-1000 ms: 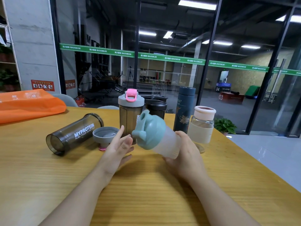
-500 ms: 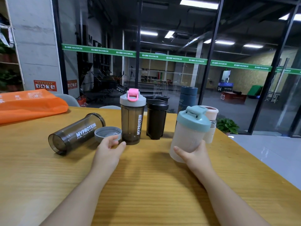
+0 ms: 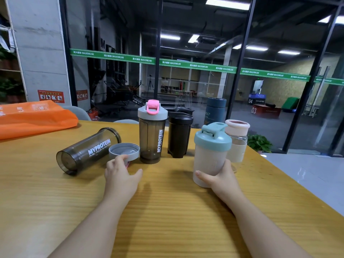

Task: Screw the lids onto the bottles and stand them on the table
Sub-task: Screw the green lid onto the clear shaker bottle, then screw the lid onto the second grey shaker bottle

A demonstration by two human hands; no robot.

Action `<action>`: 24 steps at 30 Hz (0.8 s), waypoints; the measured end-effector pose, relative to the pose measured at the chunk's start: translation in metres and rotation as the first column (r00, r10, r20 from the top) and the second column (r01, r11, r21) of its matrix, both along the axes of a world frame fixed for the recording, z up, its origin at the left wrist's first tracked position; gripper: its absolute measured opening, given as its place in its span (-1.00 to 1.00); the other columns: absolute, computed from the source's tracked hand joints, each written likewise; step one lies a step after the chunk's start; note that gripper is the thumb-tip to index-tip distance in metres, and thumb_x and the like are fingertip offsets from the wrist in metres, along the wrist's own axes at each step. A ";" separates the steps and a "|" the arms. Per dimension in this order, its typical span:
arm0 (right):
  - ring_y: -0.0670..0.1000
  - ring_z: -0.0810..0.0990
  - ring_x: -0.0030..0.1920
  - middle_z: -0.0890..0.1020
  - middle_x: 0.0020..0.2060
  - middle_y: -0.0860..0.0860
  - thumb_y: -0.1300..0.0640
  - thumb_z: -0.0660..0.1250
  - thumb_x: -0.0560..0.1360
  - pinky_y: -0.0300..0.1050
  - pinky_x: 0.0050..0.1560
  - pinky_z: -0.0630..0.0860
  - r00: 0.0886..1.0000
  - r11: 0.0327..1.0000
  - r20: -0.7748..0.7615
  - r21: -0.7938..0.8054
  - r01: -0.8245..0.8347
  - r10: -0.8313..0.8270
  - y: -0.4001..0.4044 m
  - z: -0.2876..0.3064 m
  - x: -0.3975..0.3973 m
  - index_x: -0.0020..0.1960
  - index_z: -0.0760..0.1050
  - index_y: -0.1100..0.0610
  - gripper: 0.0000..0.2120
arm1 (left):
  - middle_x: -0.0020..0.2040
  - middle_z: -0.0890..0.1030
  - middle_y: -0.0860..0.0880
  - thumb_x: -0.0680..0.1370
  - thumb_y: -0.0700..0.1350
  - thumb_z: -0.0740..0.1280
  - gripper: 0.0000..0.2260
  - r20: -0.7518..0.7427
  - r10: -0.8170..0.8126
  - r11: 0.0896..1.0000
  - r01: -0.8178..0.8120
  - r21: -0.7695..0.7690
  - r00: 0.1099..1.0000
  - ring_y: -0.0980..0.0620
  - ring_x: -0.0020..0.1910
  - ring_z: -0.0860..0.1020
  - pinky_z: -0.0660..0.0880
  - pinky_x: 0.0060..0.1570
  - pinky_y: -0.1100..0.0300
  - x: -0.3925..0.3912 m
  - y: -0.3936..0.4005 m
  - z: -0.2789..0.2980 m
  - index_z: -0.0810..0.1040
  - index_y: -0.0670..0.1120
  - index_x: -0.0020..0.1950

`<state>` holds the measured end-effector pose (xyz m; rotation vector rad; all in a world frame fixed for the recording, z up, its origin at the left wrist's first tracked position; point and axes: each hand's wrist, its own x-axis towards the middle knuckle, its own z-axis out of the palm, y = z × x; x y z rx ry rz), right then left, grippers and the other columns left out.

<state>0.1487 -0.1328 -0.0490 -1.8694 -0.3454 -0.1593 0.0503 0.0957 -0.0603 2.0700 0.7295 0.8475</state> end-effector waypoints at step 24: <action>-0.08 0.34 -0.32 0.37 -0.33 -0.06 0.14 0.45 0.44 -0.30 -0.27 0.32 0.865 0.984 0.470 0.118 0.136 -0.176 0.006 0.006 -0.022 -0.21 0.27 0.00 -0.68 | 0.38 0.21 -0.13 0.58 -0.14 0.29 -0.86 0.106 0.092 0.989 -0.079 -0.121 0.990 -0.09 -0.01 0.41 0.36 0.00 0.12 0.005 0.008 0.007 0.43 -0.13 0.11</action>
